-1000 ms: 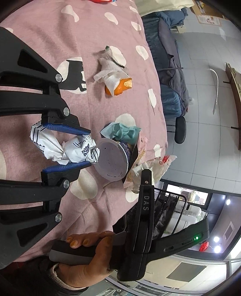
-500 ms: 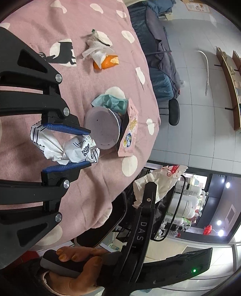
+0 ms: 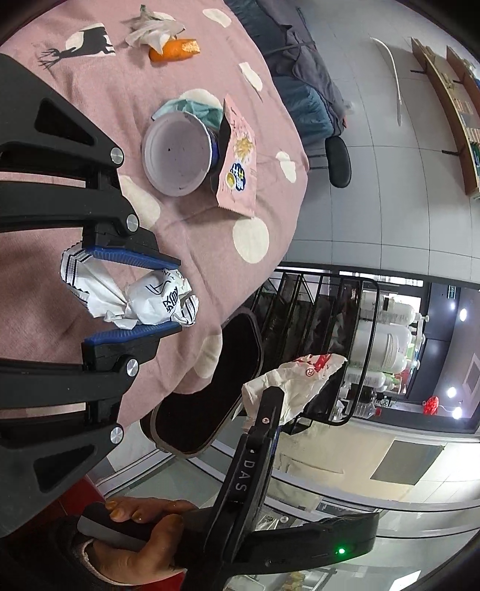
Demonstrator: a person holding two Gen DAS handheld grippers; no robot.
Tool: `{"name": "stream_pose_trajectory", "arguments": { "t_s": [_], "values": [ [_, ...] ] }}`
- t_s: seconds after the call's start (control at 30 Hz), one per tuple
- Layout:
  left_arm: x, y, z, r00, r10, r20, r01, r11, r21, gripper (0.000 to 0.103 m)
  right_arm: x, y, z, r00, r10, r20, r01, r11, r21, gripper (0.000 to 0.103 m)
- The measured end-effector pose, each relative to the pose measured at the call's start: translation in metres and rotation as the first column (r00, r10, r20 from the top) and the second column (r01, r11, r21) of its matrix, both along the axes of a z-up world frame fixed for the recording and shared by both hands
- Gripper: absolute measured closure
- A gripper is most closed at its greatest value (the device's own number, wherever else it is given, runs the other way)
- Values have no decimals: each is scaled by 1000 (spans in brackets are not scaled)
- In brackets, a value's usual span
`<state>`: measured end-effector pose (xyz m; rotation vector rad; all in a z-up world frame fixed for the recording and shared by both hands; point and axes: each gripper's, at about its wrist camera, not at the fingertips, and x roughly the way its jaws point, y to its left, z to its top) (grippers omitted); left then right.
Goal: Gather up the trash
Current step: 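Carry the crumpled tissue into the brown bin and open the right tool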
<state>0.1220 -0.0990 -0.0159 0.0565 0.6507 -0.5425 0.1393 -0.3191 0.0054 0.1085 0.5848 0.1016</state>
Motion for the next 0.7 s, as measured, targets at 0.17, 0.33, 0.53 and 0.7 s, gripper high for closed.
{"name": "stream_pose_trajectory", "arguments": {
  "t_s": [0.17,0.33,0.53,0.7],
  "values": [
    [0,-17,2,999,-38,10,38,999,10,74,-1,-29,-16,997,-70,-42,70,998,-3,76],
    [2,-27,3,998,-70,2,70,997,12,74,5,-56,-36,987,-131,-93,131,991,-3,76],
    [3,-36,2,995,-96,-12,96,995,15,74,24,-89,-74,961,-182,-207,194,980,38,75],
    [4,-42,2,994,-108,-20,108,994,18,74,37,-108,-111,930,-209,-302,240,968,71,75]
  ]
}}
